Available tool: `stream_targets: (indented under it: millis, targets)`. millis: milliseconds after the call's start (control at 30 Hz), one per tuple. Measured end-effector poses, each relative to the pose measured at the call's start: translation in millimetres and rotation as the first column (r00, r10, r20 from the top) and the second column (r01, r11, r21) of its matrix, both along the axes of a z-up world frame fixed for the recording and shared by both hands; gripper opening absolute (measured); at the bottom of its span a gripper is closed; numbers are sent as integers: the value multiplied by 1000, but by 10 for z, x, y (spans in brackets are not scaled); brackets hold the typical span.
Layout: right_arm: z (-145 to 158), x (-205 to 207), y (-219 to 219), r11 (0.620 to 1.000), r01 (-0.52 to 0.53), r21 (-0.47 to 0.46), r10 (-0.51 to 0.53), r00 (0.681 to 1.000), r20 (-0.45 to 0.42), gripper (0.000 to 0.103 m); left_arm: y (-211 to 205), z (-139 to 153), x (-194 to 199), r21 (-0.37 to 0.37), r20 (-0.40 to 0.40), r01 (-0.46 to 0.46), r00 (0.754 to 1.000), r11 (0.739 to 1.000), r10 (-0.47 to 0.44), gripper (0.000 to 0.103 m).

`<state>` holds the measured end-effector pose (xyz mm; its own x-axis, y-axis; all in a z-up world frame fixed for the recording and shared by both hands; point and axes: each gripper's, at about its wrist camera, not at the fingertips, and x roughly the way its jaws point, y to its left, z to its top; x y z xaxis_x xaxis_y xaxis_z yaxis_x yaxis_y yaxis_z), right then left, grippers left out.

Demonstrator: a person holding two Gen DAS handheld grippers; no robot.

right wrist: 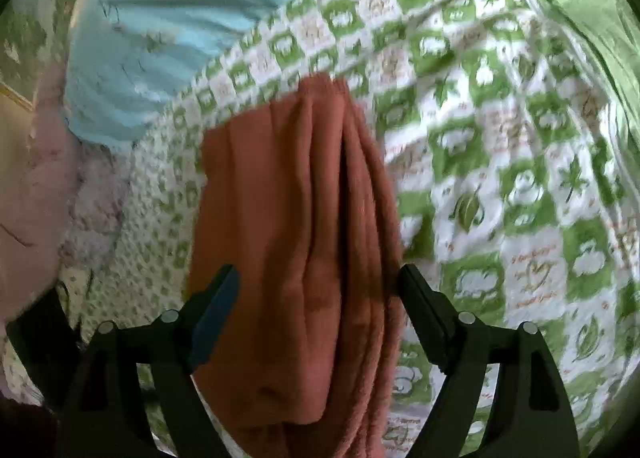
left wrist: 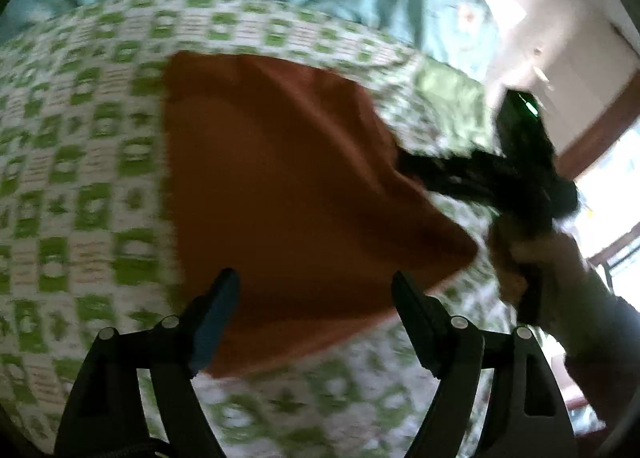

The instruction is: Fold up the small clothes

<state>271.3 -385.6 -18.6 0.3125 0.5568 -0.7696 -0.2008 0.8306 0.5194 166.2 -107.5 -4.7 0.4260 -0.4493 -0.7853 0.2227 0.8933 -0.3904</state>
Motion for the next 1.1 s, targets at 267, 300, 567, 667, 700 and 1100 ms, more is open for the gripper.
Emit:
stream_targets:
  millis: [267, 300, 567, 667, 700, 1100]
  targets:
    - [-95, 8, 3, 1000, 5, -19, -5, 1000, -2, 85, 414, -179, 374, -65, -88, -134, 988, 989, 128, 80]
    - [-112, 23, -10, 1000, 6, -16, -7, 1000, -7, 85, 440, -200, 382, -79, -96, -145, 986, 986, 137, 80]
    - [-204, 110, -35, 1000, 4, 10, -3, 1000, -30, 85, 538, -544, 709, -120, -188, -188, 968, 975, 164, 81]
    - [-242, 156, -38, 1000, 9, 26, -8, 999, -36, 85, 556, -626, 819, -147, -210, -200, 963, 969, 167, 81]
    - [-251, 174, -35, 1000, 8, 29, -7, 999, -39, 85, 555, -657, 880, -157, -220, -206, 961, 966, 169, 81]
    - [-403, 227, 51, 991, -5, 132, 24, 990, -142, 32, 441, -678, 1013, -249, -170, -179, 976, 952, 139, 29]
